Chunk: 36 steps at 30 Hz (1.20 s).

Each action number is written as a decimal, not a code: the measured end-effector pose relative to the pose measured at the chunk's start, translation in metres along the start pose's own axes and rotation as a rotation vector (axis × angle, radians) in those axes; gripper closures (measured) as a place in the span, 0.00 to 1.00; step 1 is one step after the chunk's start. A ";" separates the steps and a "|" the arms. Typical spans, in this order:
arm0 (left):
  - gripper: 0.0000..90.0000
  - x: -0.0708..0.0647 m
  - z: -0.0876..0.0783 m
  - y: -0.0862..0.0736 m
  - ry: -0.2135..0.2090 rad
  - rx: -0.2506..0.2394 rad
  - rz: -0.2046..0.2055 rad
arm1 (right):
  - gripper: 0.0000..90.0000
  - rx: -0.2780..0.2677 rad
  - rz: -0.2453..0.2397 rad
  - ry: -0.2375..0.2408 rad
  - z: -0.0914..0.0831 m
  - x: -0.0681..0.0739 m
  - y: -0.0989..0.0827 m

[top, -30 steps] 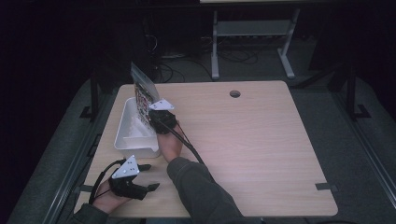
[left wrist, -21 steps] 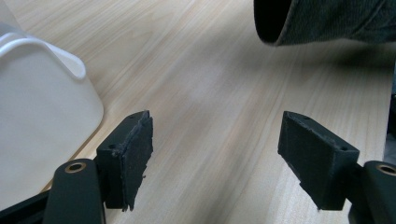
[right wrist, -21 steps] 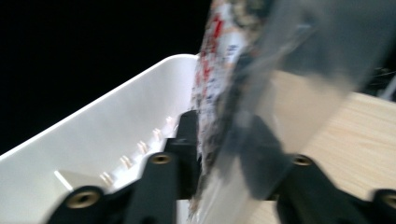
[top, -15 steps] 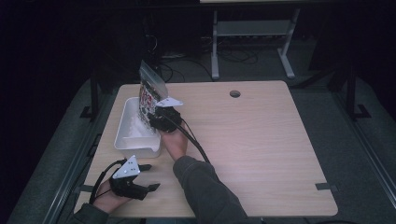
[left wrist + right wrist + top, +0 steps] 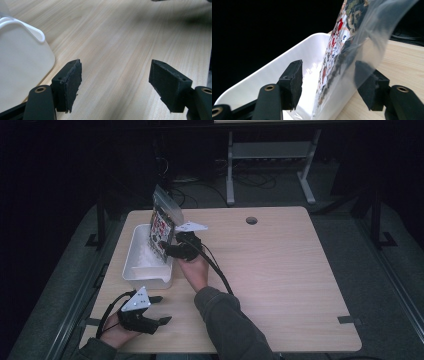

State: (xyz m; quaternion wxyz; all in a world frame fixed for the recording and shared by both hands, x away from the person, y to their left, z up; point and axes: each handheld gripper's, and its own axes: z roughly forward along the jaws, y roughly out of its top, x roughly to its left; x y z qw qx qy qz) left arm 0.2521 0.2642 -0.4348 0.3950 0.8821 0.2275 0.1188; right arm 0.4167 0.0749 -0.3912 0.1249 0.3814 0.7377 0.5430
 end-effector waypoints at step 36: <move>0.28 0.000 0.003 0.000 0.002 0.016 0.008 | 0.37 0.001 0.019 0.101 -0.085 -0.047 -0.019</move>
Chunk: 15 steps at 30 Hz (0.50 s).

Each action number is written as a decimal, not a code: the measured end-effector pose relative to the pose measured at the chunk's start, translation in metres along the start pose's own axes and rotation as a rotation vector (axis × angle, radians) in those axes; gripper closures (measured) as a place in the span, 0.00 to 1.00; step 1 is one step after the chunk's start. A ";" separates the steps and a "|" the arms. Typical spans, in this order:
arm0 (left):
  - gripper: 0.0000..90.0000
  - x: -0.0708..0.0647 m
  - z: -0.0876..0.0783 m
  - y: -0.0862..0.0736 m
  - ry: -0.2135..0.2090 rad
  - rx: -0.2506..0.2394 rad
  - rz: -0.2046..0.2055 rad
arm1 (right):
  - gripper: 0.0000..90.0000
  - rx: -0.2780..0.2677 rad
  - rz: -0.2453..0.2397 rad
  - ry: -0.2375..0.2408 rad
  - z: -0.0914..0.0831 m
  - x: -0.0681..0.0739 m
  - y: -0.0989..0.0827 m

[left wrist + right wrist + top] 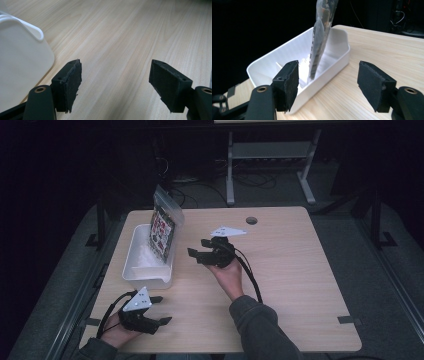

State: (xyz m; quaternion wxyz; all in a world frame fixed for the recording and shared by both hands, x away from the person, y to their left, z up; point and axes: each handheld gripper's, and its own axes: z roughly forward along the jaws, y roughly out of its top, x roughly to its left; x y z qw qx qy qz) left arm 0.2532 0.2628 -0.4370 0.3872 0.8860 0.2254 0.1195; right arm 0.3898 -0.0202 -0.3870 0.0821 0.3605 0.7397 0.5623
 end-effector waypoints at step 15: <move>0.28 -0.001 0.002 0.000 -0.001 0.010 0.006 | 0.35 0.025 -0.014 -0.017 -0.048 -0.011 -0.023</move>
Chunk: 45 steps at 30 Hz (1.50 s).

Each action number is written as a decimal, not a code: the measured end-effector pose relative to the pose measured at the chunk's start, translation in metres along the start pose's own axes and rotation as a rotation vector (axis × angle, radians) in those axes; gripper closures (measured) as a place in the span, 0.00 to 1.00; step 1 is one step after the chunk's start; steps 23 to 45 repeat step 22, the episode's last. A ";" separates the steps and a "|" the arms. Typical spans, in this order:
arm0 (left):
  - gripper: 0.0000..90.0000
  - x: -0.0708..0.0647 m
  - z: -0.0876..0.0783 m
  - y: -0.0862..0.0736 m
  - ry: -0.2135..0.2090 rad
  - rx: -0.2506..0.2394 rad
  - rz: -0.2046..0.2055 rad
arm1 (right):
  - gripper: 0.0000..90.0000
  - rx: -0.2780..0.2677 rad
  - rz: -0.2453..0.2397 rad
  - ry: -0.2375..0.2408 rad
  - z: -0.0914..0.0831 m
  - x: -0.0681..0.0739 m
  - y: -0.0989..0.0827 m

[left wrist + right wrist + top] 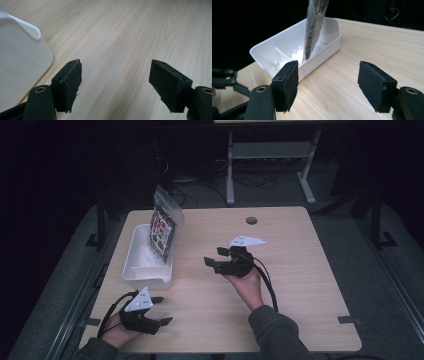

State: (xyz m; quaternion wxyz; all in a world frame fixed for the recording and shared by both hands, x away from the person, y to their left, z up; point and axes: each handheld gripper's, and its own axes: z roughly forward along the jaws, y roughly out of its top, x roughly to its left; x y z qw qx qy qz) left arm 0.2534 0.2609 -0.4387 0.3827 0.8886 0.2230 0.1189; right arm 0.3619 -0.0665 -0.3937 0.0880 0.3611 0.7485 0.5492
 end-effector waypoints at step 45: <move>0.28 -0.001 0.003 0.000 -0.011 0.000 0.003 | 0.31 0.024 0.038 0.010 -0.063 -0.008 -0.064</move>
